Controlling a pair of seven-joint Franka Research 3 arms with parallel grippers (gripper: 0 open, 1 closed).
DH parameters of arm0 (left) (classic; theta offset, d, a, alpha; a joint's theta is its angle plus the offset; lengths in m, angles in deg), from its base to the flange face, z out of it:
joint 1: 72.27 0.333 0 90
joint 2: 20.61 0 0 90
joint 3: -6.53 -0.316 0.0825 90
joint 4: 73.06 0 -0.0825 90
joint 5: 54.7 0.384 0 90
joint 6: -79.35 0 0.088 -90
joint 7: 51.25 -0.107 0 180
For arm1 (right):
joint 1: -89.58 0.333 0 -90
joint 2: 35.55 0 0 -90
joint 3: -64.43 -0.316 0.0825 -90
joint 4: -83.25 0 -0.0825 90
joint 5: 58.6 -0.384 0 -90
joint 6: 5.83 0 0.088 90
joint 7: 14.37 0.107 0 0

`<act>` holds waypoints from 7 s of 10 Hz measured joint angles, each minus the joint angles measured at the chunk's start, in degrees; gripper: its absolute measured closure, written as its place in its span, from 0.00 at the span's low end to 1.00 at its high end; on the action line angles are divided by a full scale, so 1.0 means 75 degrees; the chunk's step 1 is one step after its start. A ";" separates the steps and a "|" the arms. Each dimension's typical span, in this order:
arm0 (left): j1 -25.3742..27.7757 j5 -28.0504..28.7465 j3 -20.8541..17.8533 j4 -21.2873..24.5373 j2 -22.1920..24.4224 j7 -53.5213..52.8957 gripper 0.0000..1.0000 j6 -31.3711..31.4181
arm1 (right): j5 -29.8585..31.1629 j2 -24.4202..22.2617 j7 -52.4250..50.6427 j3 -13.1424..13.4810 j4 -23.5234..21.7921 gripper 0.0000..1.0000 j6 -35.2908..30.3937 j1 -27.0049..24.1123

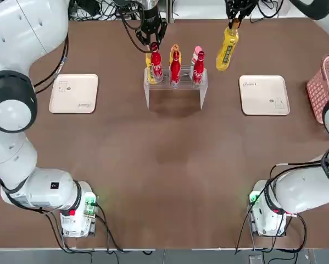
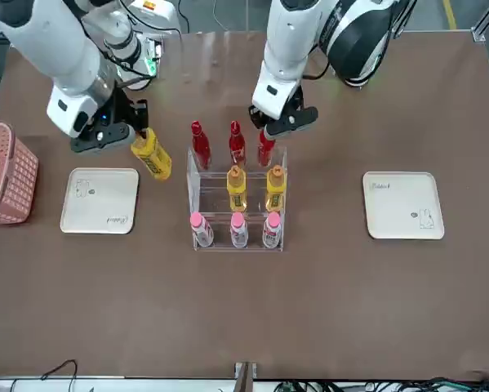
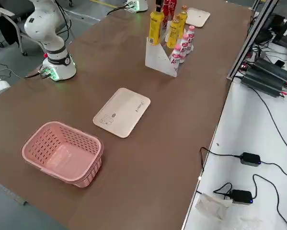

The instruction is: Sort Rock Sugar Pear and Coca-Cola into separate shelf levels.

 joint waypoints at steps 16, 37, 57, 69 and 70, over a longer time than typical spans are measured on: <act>0.0224 0.0294 -0.0073 0.0190 -0.0222 -0.0005 0.41 -0.0056 | -0.0535 0.1574 0.1168 -0.0021 0.1476 0.66 0.0264 0.0760; 0.5864 -0.0092 -0.0003 -0.0572 0.0792 -0.6784 0.00 -0.1773 | -0.0578 0.2546 0.1634 0.0044 0.0986 0.63 0.0791 0.0922; 0.1222 -0.1838 -0.5663 0.0205 0.2341 -0.8556 0.00 -0.1329 | 0.0106 0.1470 -0.2780 0.0200 0.1242 0.00 0.1059 -0.2702; 0.1226 -0.1682 -0.5608 0.0114 0.2469 -0.8577 0.00 -0.1691 | 0.0813 -0.0464 -0.1300 0.0246 0.0505 0.00 -0.0598 -0.2846; 0.1226 -0.1649 -0.5608 0.0110 0.2469 -0.8579 0.00 -0.1691 | 0.0813 -0.0465 -0.1298 0.0274 0.0478 0.00 -0.0540 -0.2846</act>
